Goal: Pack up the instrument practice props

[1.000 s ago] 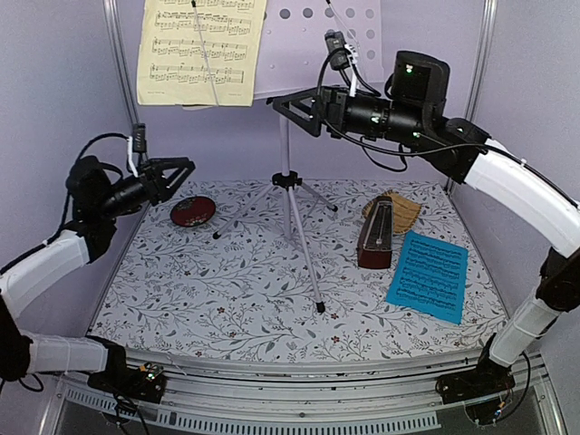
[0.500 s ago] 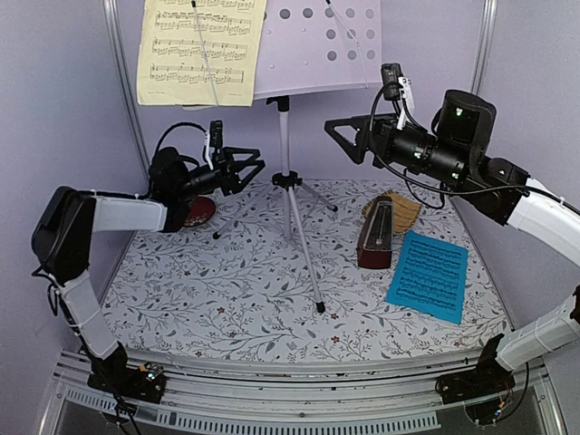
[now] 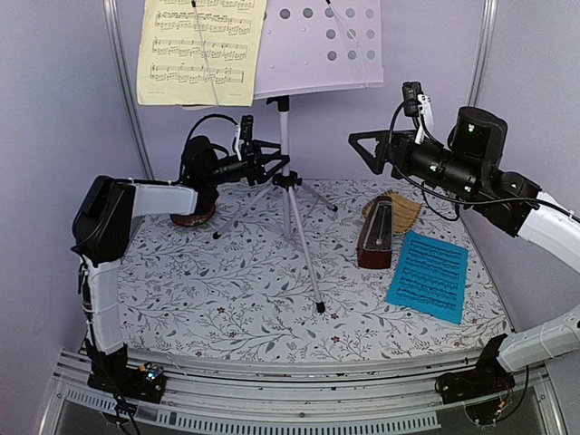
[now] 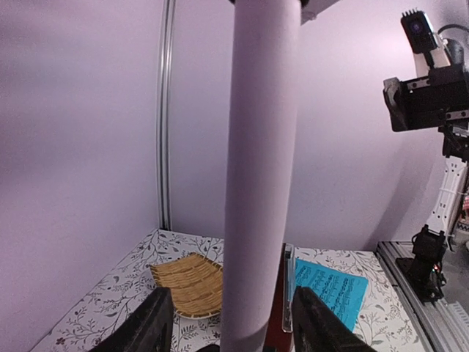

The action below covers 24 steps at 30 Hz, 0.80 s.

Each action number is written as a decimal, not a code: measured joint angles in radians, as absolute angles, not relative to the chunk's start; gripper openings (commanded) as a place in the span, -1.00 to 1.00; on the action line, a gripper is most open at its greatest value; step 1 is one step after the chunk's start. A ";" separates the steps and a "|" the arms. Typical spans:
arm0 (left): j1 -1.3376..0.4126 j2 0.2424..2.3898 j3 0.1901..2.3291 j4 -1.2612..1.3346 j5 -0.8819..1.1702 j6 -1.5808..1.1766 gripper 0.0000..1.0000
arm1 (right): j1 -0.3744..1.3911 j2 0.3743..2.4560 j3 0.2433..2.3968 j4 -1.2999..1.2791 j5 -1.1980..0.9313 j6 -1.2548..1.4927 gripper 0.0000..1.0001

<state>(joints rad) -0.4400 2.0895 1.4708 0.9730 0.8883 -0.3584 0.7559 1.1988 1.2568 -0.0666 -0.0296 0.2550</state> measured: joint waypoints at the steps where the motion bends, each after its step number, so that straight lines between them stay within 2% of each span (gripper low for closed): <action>1: -0.445 2.101 1.490 0.958 0.897 -0.354 0.06 | 0.754 1.198 1.255 -0.070 -0.028 0.255 0.81; 4: -0.458 2.132 1.545 0.921 0.918 -0.343 -0.18 | 0.750 1.197 1.252 -0.076 -0.020 0.255 0.82; 8: -0.472 2.153 1.598 0.869 0.931 -0.325 -0.70 | 0.746 1.191 1.245 -0.089 -0.011 0.255 0.82; 12: -0.478 2.151 1.602 0.848 0.930 -0.280 -0.97 | 0.744 1.180 1.235 -0.091 -0.006 0.255 0.83; 17: -0.487 2.078 1.511 0.813 0.849 -0.226 -1.00 | 0.743 1.169 1.230 -0.094 0.001 0.255 0.83; 24: -0.542 1.895 1.319 0.717 0.583 -0.130 -1.00 | 0.739 1.155 1.190 -0.089 0.020 0.263 0.83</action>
